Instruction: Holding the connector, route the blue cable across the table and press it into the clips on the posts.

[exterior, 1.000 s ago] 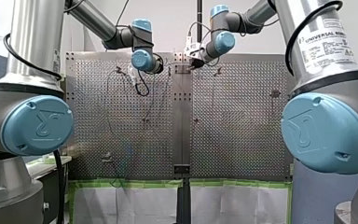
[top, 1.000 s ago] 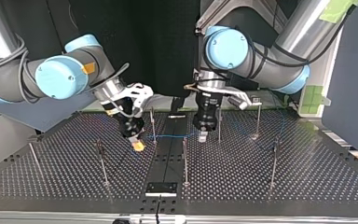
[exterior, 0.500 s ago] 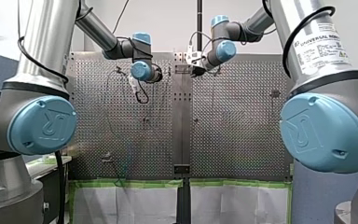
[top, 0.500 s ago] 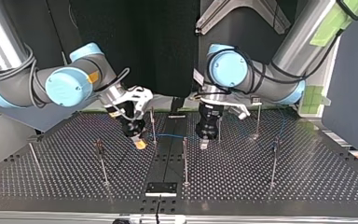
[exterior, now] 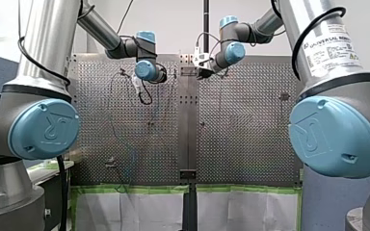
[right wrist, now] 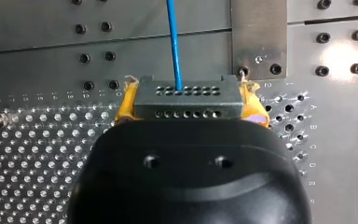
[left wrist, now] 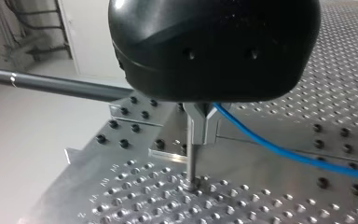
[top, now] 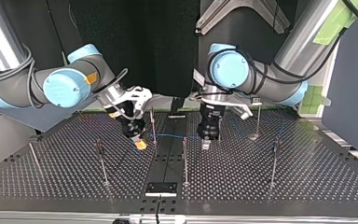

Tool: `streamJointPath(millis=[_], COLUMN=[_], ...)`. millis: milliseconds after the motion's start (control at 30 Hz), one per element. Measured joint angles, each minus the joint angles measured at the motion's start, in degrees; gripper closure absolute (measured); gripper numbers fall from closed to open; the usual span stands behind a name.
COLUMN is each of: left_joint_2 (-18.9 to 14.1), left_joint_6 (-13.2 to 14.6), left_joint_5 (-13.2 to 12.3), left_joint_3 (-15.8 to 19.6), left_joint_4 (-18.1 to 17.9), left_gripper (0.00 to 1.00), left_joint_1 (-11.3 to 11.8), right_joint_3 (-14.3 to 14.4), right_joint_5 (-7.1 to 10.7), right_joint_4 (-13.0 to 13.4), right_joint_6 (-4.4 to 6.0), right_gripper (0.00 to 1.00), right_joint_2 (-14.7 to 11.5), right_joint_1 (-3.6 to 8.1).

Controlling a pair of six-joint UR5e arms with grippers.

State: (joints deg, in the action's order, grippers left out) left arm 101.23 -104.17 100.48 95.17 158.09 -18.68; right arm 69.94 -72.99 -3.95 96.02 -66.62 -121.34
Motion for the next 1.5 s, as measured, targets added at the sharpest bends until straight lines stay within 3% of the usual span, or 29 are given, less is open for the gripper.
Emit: streamJointPath(millis=[367, 600, 900, 1133, 1500], left_joint_2=[-0.63, -2.96, -3.11, -0.95, -0.09], left_joint_6=[2.53, 1.45, 0.05, -0.76, -3.62], left_joint_5=[3.34, 3.00, 0.63, -1.51, -6.56], left_joint_3=[1.35, 1.39, 1.40, 1.40, -0.14], left_joint_4=[4.50, 3.39, 0.87, -1.06, -4.91], left_gripper=[1.00, 1.00, 1.00, 1.00, 1.00], left_joint_1=[-1.45, -1.48, -0.42, 0.55, 3.97], right_joint_3=[0.00, -0.05, -0.09, -0.09, -0.66], right_joint_5=[0.04, 0.11, 0.12, 0.12, 0.43], right_joint_4=[-0.18, -0.08, -0.01, 0.00, 0.30], right_joint_6=[-0.04, -0.05, 0.33, 0.65, 0.68], right_gripper=[1.00, 1.00, 1.00, 1.00, 1.00], right_joint_2=[-0.17, -1.14, -1.56, -1.32, -0.92], right_joint_1=[-0.34, -0.21, 0.17, 0.60, 1.27])
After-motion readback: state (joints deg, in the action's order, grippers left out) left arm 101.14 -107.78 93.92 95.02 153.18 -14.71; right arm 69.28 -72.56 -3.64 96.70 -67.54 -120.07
